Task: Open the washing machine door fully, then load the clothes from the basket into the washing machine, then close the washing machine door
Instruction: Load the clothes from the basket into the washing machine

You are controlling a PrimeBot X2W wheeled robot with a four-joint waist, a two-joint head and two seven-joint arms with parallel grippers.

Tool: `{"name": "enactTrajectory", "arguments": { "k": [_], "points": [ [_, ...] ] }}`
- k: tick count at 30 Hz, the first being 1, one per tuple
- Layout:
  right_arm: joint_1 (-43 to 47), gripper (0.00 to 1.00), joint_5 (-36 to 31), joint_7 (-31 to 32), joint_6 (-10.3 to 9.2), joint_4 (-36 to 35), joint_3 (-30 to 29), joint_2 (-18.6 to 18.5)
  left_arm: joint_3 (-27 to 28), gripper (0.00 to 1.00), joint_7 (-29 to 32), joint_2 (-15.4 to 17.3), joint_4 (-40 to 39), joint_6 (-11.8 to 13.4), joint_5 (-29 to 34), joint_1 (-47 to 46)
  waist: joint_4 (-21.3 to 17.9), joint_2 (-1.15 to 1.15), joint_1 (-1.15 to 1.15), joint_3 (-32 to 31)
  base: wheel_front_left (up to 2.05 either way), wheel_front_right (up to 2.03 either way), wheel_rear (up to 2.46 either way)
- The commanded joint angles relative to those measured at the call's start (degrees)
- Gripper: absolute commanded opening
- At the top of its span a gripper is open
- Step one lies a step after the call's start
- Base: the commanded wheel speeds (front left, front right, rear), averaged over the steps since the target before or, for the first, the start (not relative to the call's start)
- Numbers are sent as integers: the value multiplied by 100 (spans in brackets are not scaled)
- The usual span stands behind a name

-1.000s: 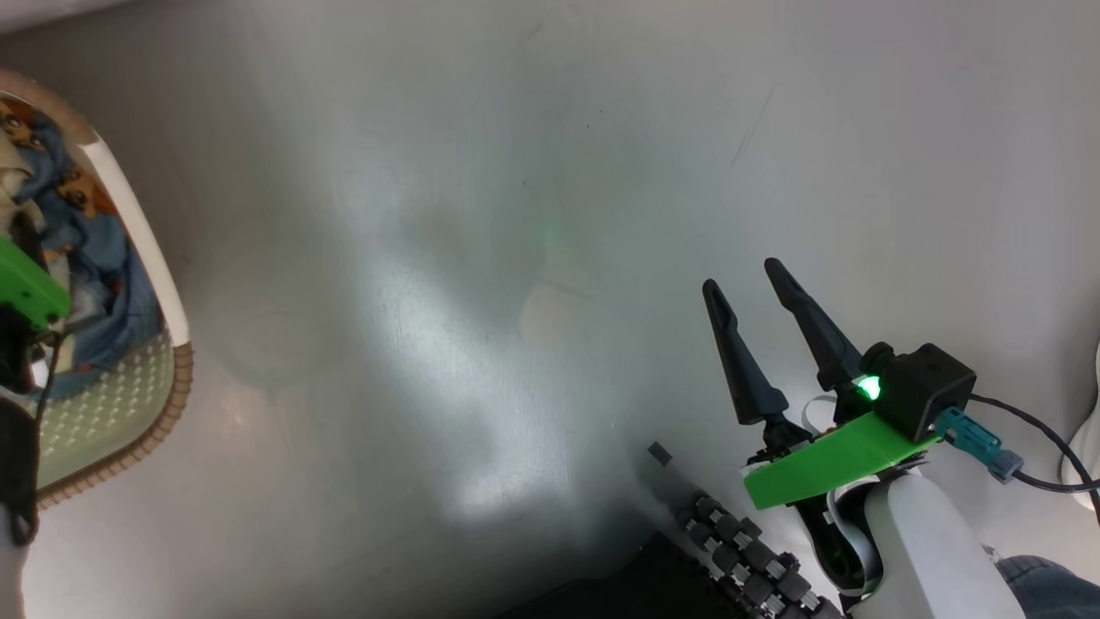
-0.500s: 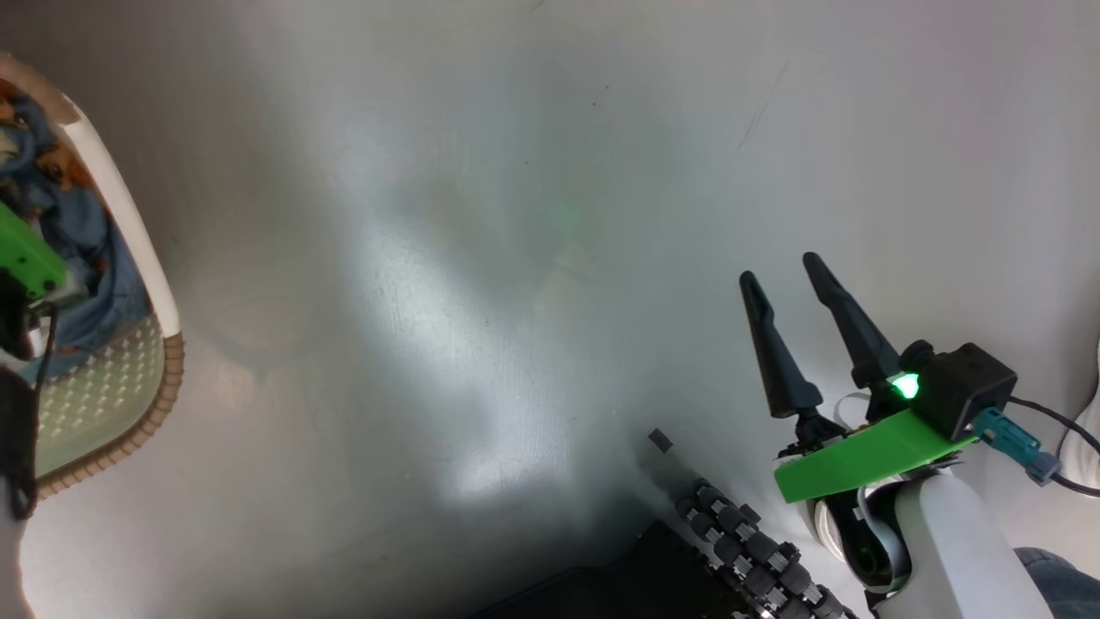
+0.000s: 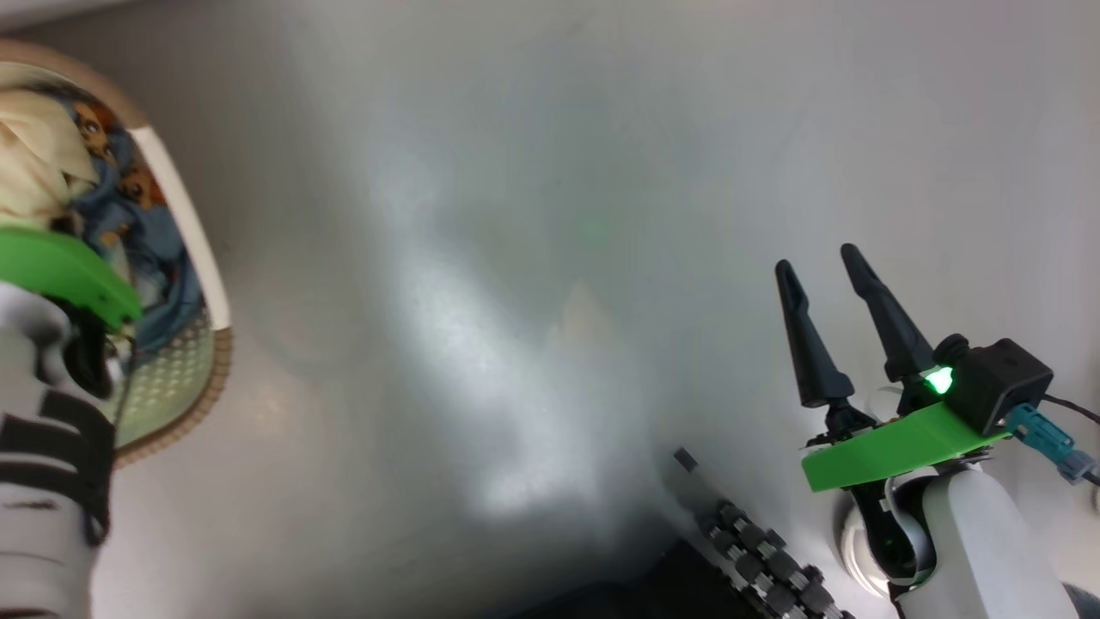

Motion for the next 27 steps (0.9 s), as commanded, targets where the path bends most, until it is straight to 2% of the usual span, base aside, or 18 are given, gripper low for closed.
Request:
{"name": "enactTrajectory", "arguments": {
  "k": [1, 7, 13, 15, 27],
  "points": [
    [338, 100, -63, -43, 9, -91, 32, -85, 144, 0, -214, 134, -13, -23, -126, 383, 239, 0, 0, -289, 0, 0, 0],
    [395, 100, -178, -43, 9, -120, -90, -107, 240, 0, -856, -145, -8, -262, -295, 837, 604, 0, 0, -817, 0, 0, 0],
    [588, 100, -389, -43, 9, -121, -216, -166, 349, 0, -1116, -462, -292, -474, -407, 1343, 1039, 0, 0, -1545, 0, 0, 0],
    [627, 100, -421, -43, 9, -109, -229, -168, 372, 0, -1122, -496, -382, -487, -410, 1425, 1092, 0, 0, -1653, 0, 0, 0],
    [1127, 100, -784, -43, 9, 67, -315, -49, 802, 0, -1129, -893, -2055, -462, -42, 3014, 1516, 0, 0, -3105, 0, 0, 0]
  ]
}}
